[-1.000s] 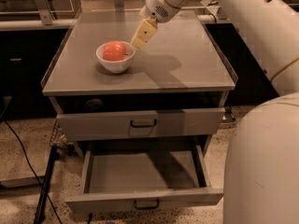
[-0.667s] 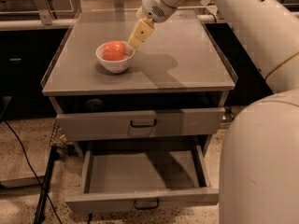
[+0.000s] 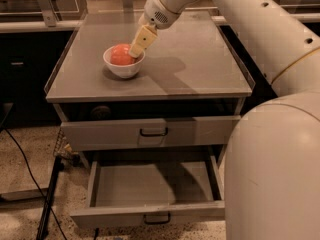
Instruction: Place apple into middle drawer
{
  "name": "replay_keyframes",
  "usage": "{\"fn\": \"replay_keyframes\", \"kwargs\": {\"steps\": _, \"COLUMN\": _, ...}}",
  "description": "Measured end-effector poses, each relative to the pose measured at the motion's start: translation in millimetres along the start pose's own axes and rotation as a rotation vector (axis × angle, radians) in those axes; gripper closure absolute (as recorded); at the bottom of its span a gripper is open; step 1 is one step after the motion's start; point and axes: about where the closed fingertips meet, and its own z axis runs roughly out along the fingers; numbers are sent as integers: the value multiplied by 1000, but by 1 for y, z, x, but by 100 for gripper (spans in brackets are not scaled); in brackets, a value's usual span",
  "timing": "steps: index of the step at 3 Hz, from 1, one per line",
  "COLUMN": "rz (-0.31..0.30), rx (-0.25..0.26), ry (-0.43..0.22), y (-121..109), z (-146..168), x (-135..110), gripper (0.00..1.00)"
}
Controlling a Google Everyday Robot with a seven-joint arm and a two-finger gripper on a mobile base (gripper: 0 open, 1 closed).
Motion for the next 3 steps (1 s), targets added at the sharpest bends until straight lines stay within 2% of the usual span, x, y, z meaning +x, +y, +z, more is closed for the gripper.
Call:
{"fn": "replay_keyframes", "kwargs": {"steps": 1, "rz": 2, "rx": -12, "ry": -11, "y": 1, "z": 7, "x": -4, "gripper": 35}}
{"fn": "replay_keyframes", "kwargs": {"steps": 2, "rz": 2, "rx": -18, "ry": -17, "y": 2, "z": 12, "x": -7, "gripper": 35}}
{"fn": "replay_keyframes", "kwargs": {"steps": 3, "rz": -9, "rx": -54, "ry": -31, "y": 10, "z": 28, "x": -17, "gripper": 35}}
